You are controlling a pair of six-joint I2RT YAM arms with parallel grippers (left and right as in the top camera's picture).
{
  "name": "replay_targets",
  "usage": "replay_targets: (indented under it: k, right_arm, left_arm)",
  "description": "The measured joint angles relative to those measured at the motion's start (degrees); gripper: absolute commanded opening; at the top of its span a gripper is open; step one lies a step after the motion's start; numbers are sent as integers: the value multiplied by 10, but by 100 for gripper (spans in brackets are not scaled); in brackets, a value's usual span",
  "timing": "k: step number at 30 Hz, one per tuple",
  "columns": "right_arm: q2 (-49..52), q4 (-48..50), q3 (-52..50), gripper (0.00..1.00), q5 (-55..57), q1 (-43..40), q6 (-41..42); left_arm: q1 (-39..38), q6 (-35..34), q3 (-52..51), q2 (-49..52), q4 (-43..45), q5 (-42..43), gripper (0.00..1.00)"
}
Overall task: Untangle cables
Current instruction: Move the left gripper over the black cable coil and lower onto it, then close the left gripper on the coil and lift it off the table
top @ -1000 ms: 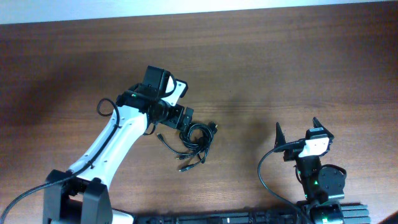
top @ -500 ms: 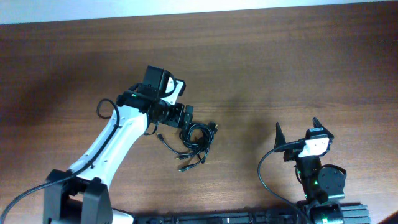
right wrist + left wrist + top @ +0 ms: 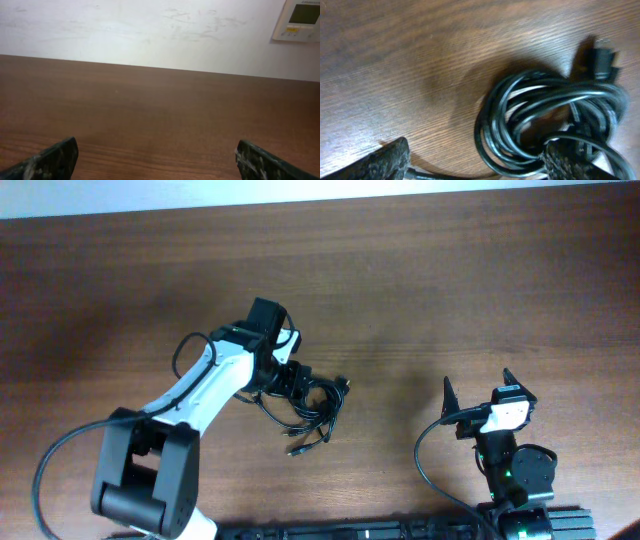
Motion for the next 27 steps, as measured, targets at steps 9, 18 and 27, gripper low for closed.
replay_targets:
  k: [9, 18, 27]
  right_arm:
    - [0, 0, 0, 99, 0, 0, 0]
    - [0, 0, 0, 99, 0, 0, 0]
    - [0, 0, 0, 99, 0, 0, 0]
  left_arm:
    - [0, -14, -2, 33, -1, -3, 69]
    - [-1, -43, -3, 34, 1, -19, 56]
    - [-1, -47, -4, 34, 20, -26, 47]
